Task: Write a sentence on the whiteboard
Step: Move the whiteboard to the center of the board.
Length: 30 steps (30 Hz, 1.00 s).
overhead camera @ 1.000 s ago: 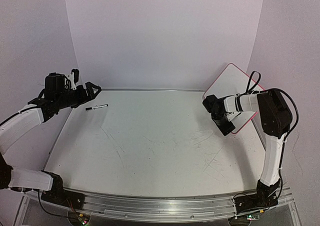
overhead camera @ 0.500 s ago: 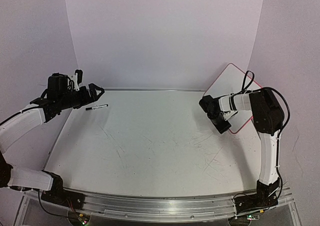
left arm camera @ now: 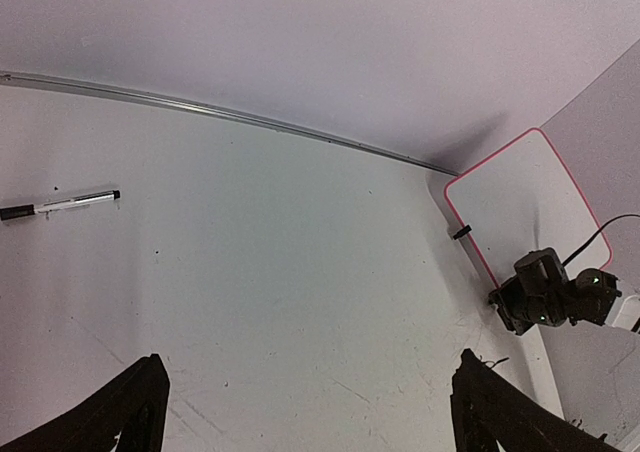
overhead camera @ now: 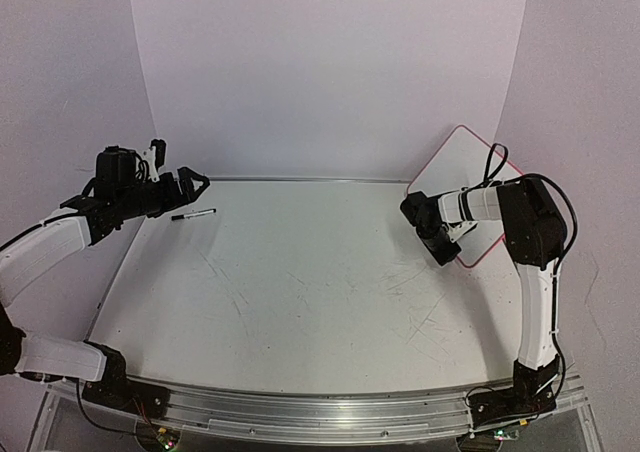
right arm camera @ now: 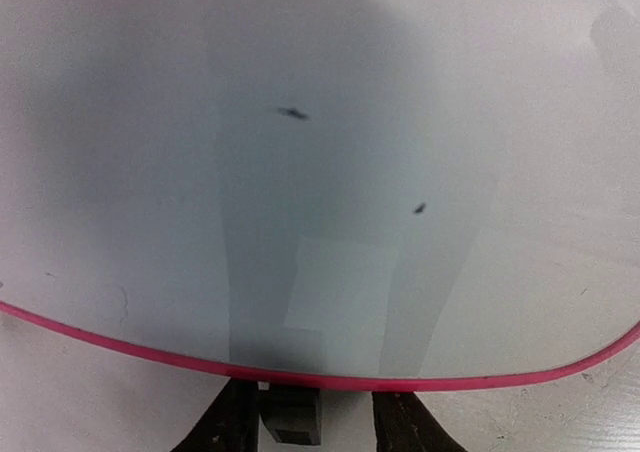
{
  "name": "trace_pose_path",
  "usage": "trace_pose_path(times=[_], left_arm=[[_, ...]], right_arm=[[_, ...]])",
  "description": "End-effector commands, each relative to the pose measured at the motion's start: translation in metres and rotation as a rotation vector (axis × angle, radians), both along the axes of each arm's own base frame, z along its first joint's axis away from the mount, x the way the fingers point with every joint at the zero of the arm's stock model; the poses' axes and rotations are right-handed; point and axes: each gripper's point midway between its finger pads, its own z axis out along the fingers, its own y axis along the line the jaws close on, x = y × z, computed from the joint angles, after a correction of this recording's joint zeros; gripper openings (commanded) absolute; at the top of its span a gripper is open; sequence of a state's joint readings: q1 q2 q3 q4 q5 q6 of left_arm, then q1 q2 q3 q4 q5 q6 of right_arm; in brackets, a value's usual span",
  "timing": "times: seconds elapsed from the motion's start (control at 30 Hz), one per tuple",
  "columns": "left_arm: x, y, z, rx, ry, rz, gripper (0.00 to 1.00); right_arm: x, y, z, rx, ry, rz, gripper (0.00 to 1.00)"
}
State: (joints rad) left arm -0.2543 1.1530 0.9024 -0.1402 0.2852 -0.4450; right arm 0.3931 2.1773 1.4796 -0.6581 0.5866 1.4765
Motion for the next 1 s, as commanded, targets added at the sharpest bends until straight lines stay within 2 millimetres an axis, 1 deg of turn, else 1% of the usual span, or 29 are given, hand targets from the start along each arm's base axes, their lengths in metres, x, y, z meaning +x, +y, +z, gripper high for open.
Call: trace_pose_path(times=[0.0, 0.17, 0.27, 0.4, 0.5, 0.6, 0.67, 0.87, 0.97], left_arm=[[0.003, -0.002, 0.017, -0.005, -0.04, -0.006, 0.99], [0.004, -0.003, 0.015, -0.006, -0.036, -0.007, 0.99], [0.004, -0.003, 0.016, -0.009, -0.035, -0.009, 0.99], [0.004, -0.003, 0.015, -0.012, -0.033, -0.007, 0.99], [0.004, -0.004, 0.014, -0.016, -0.029, -0.008, 0.99], [0.004, -0.004, 0.014, -0.018, -0.026, -0.007, 0.99], [0.005, -0.004, 0.013, -0.02, -0.024, -0.006, 0.99], [0.007, -0.007, 0.008, -0.024, -0.008, -0.007, 0.99], [0.008, -0.009, 0.003, -0.026, 0.001, -0.008, 0.99]], right_arm=[[0.009, -0.008, 0.009, -0.05, -0.007, 0.013, 0.36], [0.006, -0.009, 0.01, -0.058, 0.0, 0.028, 0.28], [0.005, -0.01, 0.011, -0.059, -0.001, 0.034, 0.21], [0.004, -0.007, 0.009, -0.049, 0.007, 0.056, 0.19], [0.004, -0.004, 0.007, -0.04, 0.013, 0.08, 0.14], [0.003, -0.002, 0.006, -0.041, 0.021, 0.108, 0.12], [0.003, 0.002, 0.006, -0.043, 0.022, 0.143, 0.11], [0.0, 0.014, 0.006, -0.03, 0.02, 0.237, 0.01], [-0.002, 0.022, 0.005, -0.031, 0.017, 0.299, 0.0]])
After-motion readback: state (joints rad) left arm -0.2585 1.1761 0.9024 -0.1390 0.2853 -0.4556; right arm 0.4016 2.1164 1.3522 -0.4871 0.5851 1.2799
